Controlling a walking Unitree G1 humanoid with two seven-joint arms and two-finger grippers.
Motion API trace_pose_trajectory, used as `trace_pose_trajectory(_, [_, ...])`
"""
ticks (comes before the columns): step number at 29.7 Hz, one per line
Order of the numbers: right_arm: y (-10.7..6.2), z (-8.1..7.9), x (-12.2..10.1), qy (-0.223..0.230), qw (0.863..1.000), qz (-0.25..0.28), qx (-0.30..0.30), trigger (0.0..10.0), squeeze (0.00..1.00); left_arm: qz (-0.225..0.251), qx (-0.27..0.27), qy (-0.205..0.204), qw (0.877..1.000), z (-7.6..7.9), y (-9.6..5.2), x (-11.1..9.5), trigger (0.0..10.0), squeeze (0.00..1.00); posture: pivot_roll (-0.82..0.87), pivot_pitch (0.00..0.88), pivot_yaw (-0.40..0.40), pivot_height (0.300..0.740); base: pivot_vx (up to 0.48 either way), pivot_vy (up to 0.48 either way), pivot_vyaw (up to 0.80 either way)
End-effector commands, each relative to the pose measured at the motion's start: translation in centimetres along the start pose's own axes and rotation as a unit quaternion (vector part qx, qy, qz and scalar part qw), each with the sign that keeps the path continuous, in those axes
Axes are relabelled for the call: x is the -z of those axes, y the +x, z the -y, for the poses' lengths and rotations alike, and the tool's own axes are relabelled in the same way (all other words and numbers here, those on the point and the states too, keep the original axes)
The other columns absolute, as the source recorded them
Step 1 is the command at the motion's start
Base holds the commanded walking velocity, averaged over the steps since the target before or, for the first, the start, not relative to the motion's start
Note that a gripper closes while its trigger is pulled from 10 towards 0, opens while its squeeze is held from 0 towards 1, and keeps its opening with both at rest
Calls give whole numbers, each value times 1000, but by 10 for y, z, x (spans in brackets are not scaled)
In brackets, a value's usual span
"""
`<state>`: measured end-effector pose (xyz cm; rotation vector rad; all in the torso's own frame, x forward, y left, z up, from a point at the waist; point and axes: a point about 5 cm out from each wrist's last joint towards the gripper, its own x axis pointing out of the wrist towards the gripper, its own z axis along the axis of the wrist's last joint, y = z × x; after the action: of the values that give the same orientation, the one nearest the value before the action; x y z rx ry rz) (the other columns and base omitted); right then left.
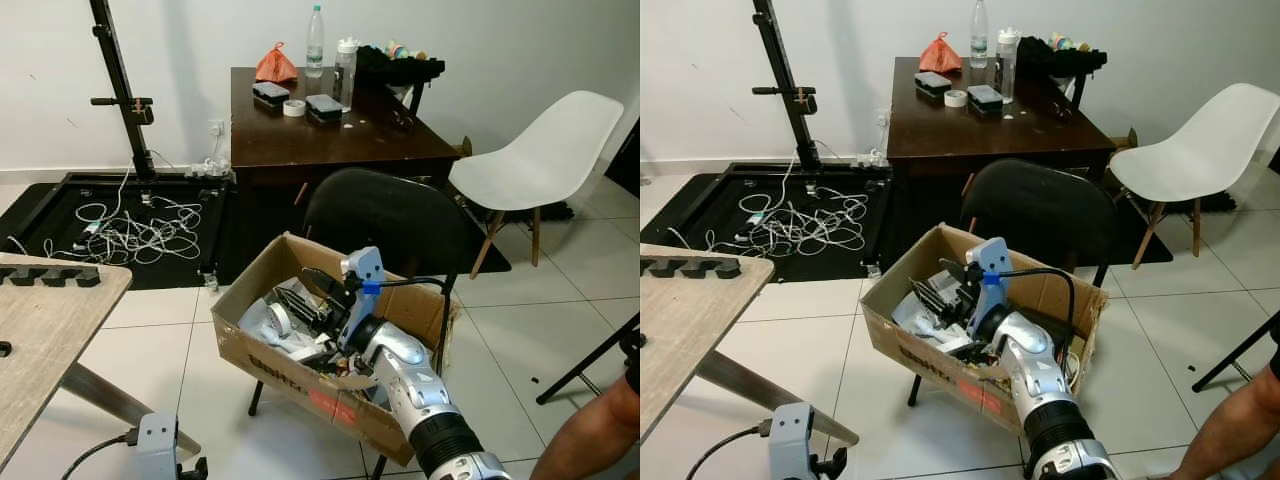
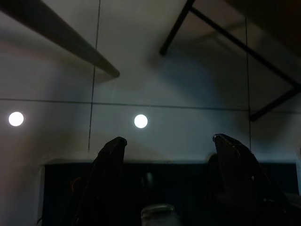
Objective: Picking trash to rubbish bin
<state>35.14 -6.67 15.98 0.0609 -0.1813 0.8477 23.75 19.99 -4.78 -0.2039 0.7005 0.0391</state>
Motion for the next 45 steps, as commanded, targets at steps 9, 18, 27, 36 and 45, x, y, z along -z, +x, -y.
trace_pose_trajectory(9, [-21,-4,49,-12,991,-133,8,10000,0,-40,-23,-1,999,-13,-8,21,10000,0,-83,143,4,740,-404,0,0])
trace_pose_trajectory(18, [-54,6,89,-15,969,-231,88,10000,0,-53,-25,1,998,-15,-11,29,10000,0,-84,145,6,740,-398,0,0])
trace_pose_trajectory(27, [-132,15,141,3,894,-388,224,10000,0,-49,-28,7,998,-17,-12,29,10000,0,-75,144,3,740,-251,0,0])
trace_pose_trajectory(36, [-206,5,169,84,821,-456,332,10000,0,-54,-27,18,998,-19,-14,35,10000,0,-68,146,4,740,0,0,0])
trace_pose_trajectory(45, [-236,-11,182,108,789,-484,362,10000,0,-63,-35,16,997,-22,-17,40,10000,0,-66,145,3,740,0,0,397])
